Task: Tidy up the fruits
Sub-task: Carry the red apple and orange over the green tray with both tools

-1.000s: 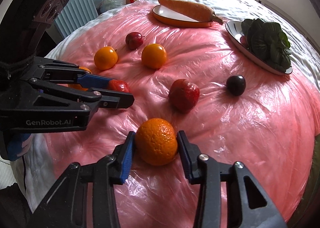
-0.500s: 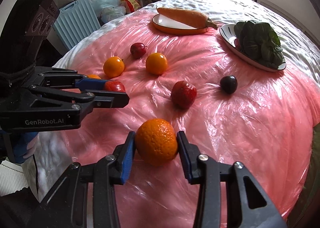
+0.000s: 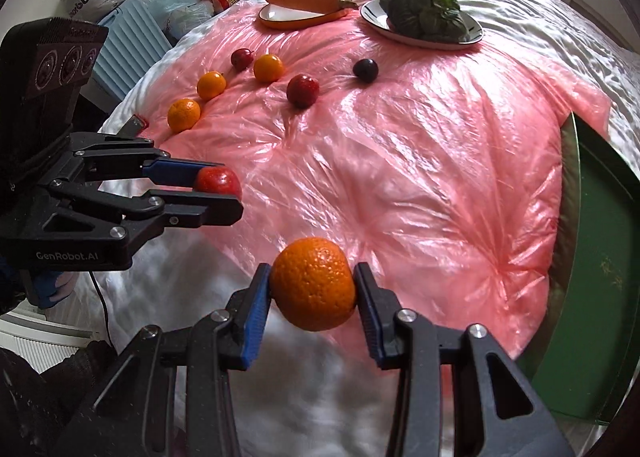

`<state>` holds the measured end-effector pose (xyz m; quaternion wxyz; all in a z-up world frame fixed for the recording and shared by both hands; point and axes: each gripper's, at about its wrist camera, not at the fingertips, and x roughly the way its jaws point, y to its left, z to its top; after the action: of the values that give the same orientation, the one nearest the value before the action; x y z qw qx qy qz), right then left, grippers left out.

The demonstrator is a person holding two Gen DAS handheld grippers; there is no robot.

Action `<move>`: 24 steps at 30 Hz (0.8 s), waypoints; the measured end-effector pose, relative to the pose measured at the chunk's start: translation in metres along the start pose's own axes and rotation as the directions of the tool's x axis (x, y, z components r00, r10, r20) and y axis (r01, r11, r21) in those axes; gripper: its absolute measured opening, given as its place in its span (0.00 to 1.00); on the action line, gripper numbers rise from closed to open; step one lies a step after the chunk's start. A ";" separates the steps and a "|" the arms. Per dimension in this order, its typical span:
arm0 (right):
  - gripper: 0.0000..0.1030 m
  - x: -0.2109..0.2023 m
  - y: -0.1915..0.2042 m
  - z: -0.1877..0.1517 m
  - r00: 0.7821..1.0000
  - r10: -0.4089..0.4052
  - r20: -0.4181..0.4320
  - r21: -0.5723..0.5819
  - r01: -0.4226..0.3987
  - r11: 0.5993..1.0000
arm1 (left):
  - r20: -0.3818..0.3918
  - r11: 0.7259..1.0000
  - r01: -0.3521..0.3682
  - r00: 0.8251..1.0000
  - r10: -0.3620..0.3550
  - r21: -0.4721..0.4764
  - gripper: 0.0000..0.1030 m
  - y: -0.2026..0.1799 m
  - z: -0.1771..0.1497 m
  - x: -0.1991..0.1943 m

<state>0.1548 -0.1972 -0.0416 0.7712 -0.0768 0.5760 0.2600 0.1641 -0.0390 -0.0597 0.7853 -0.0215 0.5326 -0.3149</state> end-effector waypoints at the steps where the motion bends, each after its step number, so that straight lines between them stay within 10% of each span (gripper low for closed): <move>1: 0.45 -0.007 -0.008 -0.008 1.000 -0.017 -0.010 0.015 0.017 1.000 | -0.013 0.999 0.027 1.000 -0.027 0.020 0.27 -0.012 0.001 0.005; 14: 0.45 -0.102 -0.129 -0.087 0.956 -0.286 -0.067 0.259 0.293 0.920 | -0.102 0.932 0.279 0.960 -0.263 0.230 0.27 -0.160 0.050 0.057; 24: 0.45 -0.093 -0.224 -0.059 0.931 -0.360 0.060 0.371 0.315 0.874 | -0.027 0.957 0.185 0.983 -0.184 0.221 0.27 -0.180 0.126 0.116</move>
<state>0.1959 -0.4419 -0.0152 0.8407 -0.0191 0.5408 0.0173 0.2132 -0.2809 -0.0342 0.7483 0.0181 0.4920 -0.4446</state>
